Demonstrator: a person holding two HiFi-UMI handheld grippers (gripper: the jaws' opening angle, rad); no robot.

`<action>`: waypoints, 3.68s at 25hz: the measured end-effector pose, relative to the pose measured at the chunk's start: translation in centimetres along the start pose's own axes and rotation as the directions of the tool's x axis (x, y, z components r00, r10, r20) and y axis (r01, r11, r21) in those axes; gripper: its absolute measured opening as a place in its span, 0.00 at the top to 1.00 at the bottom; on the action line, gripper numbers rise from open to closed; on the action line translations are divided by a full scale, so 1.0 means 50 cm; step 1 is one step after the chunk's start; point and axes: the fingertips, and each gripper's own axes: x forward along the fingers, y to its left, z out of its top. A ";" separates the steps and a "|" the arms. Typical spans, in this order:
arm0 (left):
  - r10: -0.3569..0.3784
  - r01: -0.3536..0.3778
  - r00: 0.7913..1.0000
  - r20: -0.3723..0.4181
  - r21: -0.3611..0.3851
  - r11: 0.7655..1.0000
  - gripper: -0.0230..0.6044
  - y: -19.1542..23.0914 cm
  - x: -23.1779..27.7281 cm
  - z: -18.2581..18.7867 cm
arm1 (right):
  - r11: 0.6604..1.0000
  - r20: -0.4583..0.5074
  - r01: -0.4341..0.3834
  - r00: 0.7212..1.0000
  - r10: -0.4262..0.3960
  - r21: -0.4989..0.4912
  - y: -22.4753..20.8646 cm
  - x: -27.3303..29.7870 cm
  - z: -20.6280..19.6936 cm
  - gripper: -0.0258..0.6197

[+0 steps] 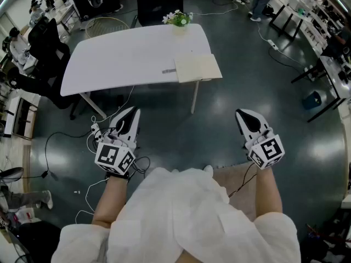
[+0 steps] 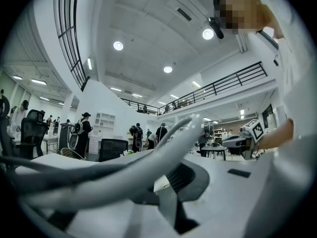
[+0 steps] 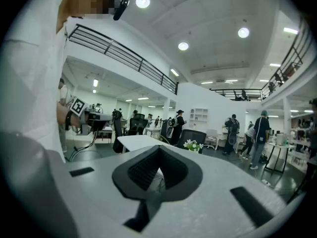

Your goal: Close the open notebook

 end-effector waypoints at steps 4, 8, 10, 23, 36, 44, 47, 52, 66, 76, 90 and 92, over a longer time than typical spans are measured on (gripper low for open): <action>0.009 -0.009 1.000 0.004 0.001 1.000 0.94 0.020 -0.003 0.004 | 0.987 0.071 0.086 0.993 -0.097 0.138 0.012 0.041 -0.002 0.96; 0.020 -0.020 1.000 0.008 -0.003 1.000 0.94 0.037 -0.003 0.006 | 0.977 0.106 0.095 0.988 -0.116 0.189 0.027 0.071 0.008 0.96; 0.020 -0.020 1.000 0.008 -0.004 1.000 0.94 0.040 -0.003 0.006 | 0.978 0.108 0.082 0.989 -0.104 0.192 0.036 0.082 0.009 0.96; 0.023 -0.023 1.000 -0.001 -0.020 1.000 0.94 0.063 -0.005 -0.009 | 0.976 0.101 -0.001 0.995 -0.022 0.220 0.049 0.092 -0.037 0.95; -0.003 0.003 1.000 -0.014 -0.013 1.000 0.94 0.069 0.012 -0.024 | 0.986 -0.013 0.097 0.995 -0.096 0.139 -0.020 -0.015 -0.104 0.95; -0.021 0.020 0.999 -0.033 -0.028 0.999 0.94 0.057 0.067 -0.048 | 0.980 -0.036 0.133 0.991 -0.129 0.148 -0.078 -0.034 -0.122 0.95; -0.012 0.010 0.999 -0.041 -0.034 0.999 0.94 0.066 0.105 -0.059 | 0.981 -0.044 0.118 0.993 -0.113 0.151 -0.100 0.003 -0.140 0.95; -0.004 0.001 0.999 -0.046 -0.049 0.999 0.94 0.078 0.192 -0.067 | 0.985 -0.060 0.093 0.995 -0.085 0.145 -0.164 0.075 -0.162 0.95; 0.043 -0.045 0.997 -0.064 -0.036 0.998 0.94 0.090 0.468 -0.072 | 0.991 -0.081 -0.043 0.995 0.054 0.124 -0.384 0.282 -0.191 0.95; 0.062 -0.065 0.993 -0.105 -0.030 0.997 0.94 0.059 0.571 -0.128 | 0.982 -0.074 -0.090 0.992 0.103 0.167 -0.469 0.401 -0.264 0.95; 0.048 -0.066 0.970 -0.236 -0.071 0.995 0.94 0.099 0.640 -0.203 | 0.969 -0.210 -0.043 0.973 0.096 0.244 -0.506 0.523 -0.427 0.91; 0.038 -0.058 0.970 -0.240 -0.077 0.995 0.94 0.112 0.645 -0.219 | 0.967 -0.230 -0.025 0.970 0.085 0.254 -0.515 0.538 -0.450 0.90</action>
